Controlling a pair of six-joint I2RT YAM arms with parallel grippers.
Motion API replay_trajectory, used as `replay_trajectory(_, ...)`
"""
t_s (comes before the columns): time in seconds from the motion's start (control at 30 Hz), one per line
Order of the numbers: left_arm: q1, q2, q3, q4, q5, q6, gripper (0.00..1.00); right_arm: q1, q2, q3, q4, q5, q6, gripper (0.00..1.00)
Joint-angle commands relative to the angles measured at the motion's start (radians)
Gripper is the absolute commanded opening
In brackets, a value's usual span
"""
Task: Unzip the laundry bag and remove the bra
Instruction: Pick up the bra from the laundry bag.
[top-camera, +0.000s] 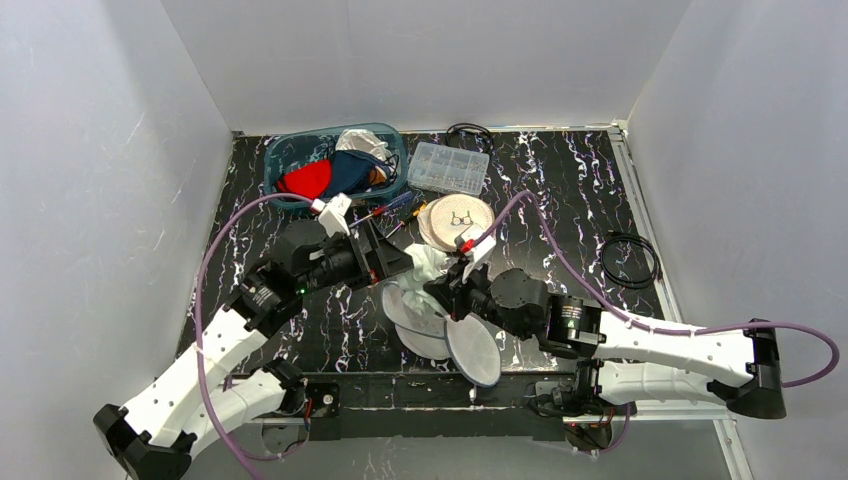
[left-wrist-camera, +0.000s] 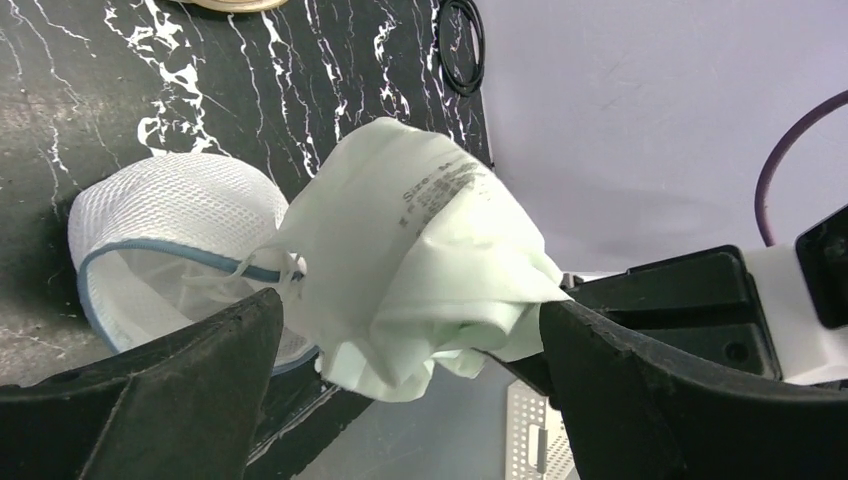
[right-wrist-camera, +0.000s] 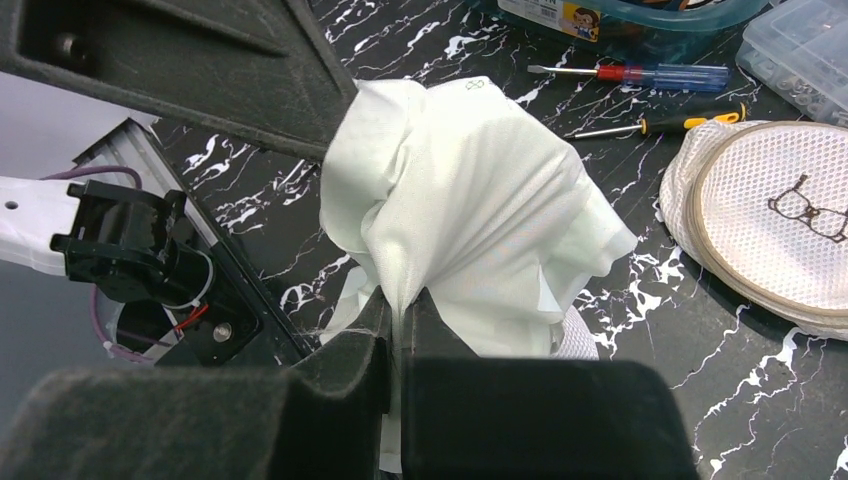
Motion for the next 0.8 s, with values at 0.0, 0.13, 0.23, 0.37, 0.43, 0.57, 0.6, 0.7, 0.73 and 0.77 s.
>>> replay_trajectory(0.0,0.002,0.039,0.059,0.037,0.066,-0.032,0.98,0.001,0.015,0.059,0.026,0.017,0.009,0.01)
replay_trajectory(0.13,-0.003,0.100,0.059,0.034,0.111,-0.035,0.98,0.001,0.043,0.075,0.007,0.018,0.010,0.01)
replay_trajectory(0.23,-0.008,0.111,0.049,0.045,0.127,-0.035,0.89,0.000,0.058,0.085,-0.007,0.029,0.010,0.01)
replay_trajectory(0.37,-0.011,0.125,0.055,0.058,0.152,-0.018,0.63,0.001,0.077,0.097,-0.012,0.028,0.011,0.01)
replay_trajectory(0.43,-0.011,0.137,0.054,0.064,0.167,-0.010,0.43,0.000,0.087,0.105,-0.014,0.020,0.011,0.01)
replay_trajectory(0.57,-0.011,0.143,0.044,0.087,0.184,-0.008,0.08,0.000,0.089,0.117,-0.027,0.011,0.018,0.01)
replay_trajectory(0.6,-0.011,0.140,0.042,0.092,0.186,-0.006,0.00,0.001,0.089,0.120,-0.033,0.010,0.020,0.01)
replay_trajectory(0.7,-0.011,0.128,0.046,0.105,0.188,0.006,0.00,0.001,0.080,0.129,-0.051,-0.021,0.024,0.27)
replay_trajectory(0.73,-0.011,0.122,0.054,0.105,0.183,0.016,0.00,0.000,0.076,0.139,-0.070,-0.024,0.025,0.41)
replay_trajectory(0.77,-0.008,0.115,0.070,0.096,0.177,0.036,0.00,0.001,0.069,0.152,-0.095,-0.024,0.027,0.58)
